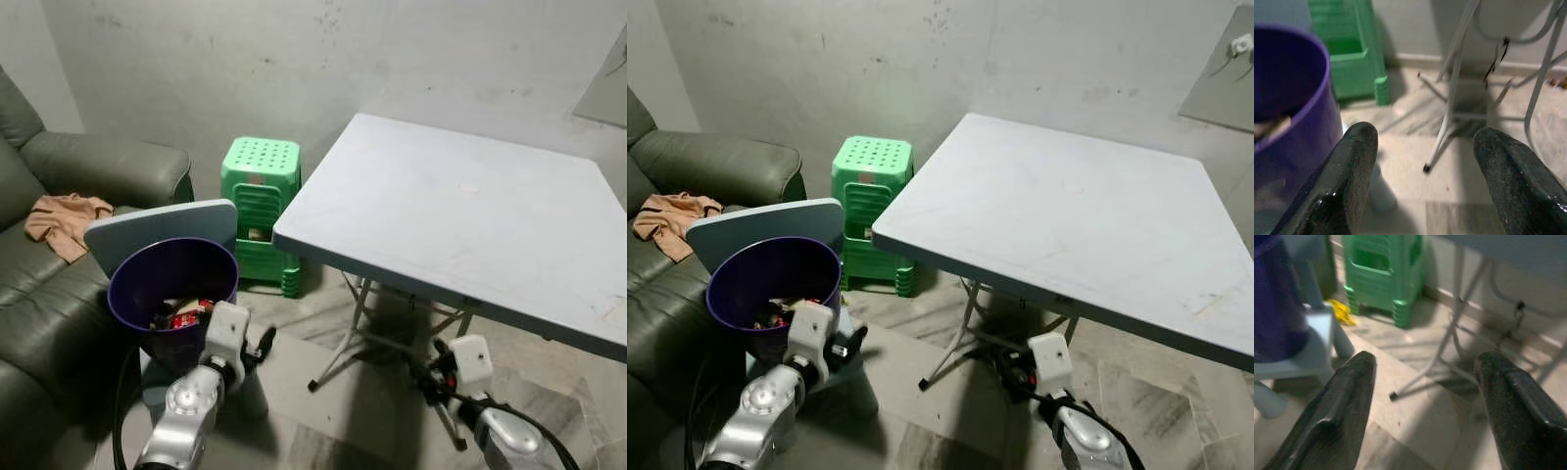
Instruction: Picking trash to rubbish bin
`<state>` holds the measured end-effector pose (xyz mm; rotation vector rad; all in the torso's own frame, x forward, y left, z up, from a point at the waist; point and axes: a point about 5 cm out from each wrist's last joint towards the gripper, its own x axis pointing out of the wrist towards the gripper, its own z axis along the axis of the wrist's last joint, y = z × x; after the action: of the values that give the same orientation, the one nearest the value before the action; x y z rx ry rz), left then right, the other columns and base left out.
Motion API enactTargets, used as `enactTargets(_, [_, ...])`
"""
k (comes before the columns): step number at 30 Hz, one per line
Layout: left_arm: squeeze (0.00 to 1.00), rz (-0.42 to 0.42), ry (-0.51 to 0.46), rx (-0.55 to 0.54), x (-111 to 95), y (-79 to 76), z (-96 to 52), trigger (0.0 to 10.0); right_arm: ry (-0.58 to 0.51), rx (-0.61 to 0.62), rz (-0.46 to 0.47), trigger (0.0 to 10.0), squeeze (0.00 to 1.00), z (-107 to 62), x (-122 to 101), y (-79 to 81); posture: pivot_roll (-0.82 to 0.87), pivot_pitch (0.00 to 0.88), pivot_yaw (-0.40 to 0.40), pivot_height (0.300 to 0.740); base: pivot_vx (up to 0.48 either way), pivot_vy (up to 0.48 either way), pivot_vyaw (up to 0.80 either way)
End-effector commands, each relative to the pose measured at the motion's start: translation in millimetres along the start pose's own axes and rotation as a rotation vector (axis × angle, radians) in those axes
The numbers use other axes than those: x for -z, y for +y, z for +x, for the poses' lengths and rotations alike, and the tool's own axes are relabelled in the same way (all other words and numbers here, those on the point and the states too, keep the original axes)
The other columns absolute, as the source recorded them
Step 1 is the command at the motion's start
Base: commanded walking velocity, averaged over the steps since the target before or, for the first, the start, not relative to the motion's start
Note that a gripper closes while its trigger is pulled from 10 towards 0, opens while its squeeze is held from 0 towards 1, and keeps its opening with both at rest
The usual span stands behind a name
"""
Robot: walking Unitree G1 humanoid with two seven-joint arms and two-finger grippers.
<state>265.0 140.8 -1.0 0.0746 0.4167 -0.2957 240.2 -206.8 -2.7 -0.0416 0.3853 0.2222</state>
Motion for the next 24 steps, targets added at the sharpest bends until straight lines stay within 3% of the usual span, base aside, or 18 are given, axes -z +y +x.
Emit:
enactTargets(1, [0.0,-0.012,0.038,-0.025,5.6,1.0,2.9,10.0,0.001,0.068,0.002,10.0,0.0,1.4,1.2,-8.0,-0.02,0.0,-0.055,0.74,0.0,0.0,0.0])
enactTargets(2, [0.0,-0.066,0.091,-0.032,20.4,1.1,0.4,10.0,0.05,0.115,0.031,10.0,0.0,-0.6,13.7,-10.8,-0.02,0.0,-0.056,0.74,0.0,0.0,0.0])
enactTargets(5, [0.0,-0.091,0.117,-0.047,29.4,1.7,-1.9,10.0,0.096,0.138,0.052,10.0,0.0,-3.6,25.2,-11.4,-0.02,0.002,-0.053,0.74,0.0,0.0,0.0])
enactTargets(10, [0.0,-0.09,0.226,-0.097,52.6,3.2,-8.4,10.0,0.211,0.149,0.078,10.0,0.0,-11.5,51.5,-6.0,-0.02,0.003,-0.054,0.74,0.0,0.0,0.0])
enactTargets(16, [0.0,-0.074,0.374,-0.089,80.4,-6.9,-19.4,10.0,0.382,0.215,0.131,10.0,0.0,-29.6,85.9,-0.4,-0.01,0.002,-0.058,0.74,0.0,0.0,0.0])
enactTargets(20, [0.0,-0.132,0.472,-0.103,101.8,-14.3,-32.8,10.0,0.501,0.25,0.135,10.0,0.0,-46.3,108.3,6.2,-0.02,0.0,-0.054,0.74,0.0,0.0,0.0])
enactTargets(24, [0.0,-0.139,0.472,-0.098,104.4,-17.3,-34.7,10.0,0.525,0.255,0.149,10.0,0.0,-53.0,115.3,8.7,-0.03,0.0,-0.049,0.74,0.0,0.0,0.0])
